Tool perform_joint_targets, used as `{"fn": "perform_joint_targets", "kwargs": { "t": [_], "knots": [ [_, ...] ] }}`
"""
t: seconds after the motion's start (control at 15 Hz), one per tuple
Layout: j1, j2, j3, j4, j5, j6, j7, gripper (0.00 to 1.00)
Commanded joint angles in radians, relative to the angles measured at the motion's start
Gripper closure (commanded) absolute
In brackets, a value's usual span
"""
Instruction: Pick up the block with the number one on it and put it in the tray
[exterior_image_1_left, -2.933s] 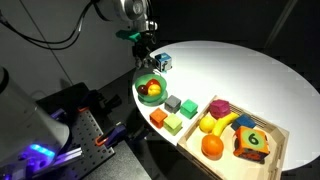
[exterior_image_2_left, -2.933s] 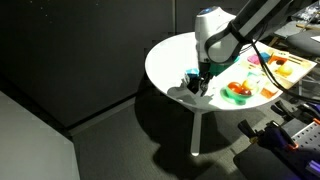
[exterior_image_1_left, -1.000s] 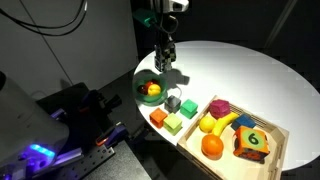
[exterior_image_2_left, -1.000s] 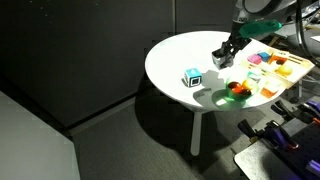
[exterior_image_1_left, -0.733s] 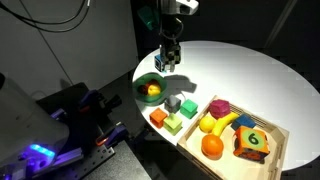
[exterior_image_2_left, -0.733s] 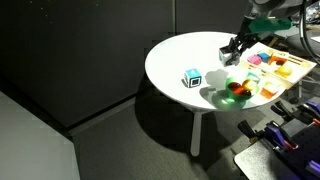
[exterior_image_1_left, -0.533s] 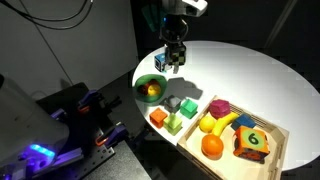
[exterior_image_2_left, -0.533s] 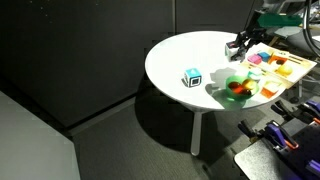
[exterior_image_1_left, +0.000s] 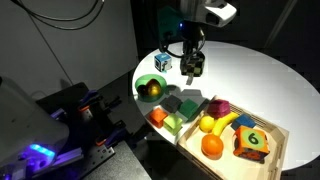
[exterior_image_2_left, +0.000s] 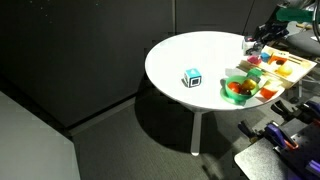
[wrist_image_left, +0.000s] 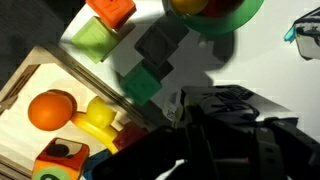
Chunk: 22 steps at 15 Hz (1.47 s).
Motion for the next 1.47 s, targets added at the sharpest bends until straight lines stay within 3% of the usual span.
{"fn": "perform_joint_targets", "kwargs": {
  "t": [0.0, 0.6, 1.2, 1.27, 1.4],
  "knots": [
    [-0.034, -0.029, -0.034, -0.014, 0.017, 0.004, 0.034, 0.98],
    [-0.110, -0.033, -0.121, -0.017, 0.020, 0.045, 0.147, 0.98],
    [-0.114, -0.009, -0.140, -0.032, -0.010, 0.213, 0.241, 0.97],
    [-0.113, -0.009, -0.139, -0.037, -0.012, 0.222, 0.243, 0.81],
    [-0.109, -0.012, -0.138, -0.045, -0.016, 0.235, 0.248, 0.68]
  ]
}}
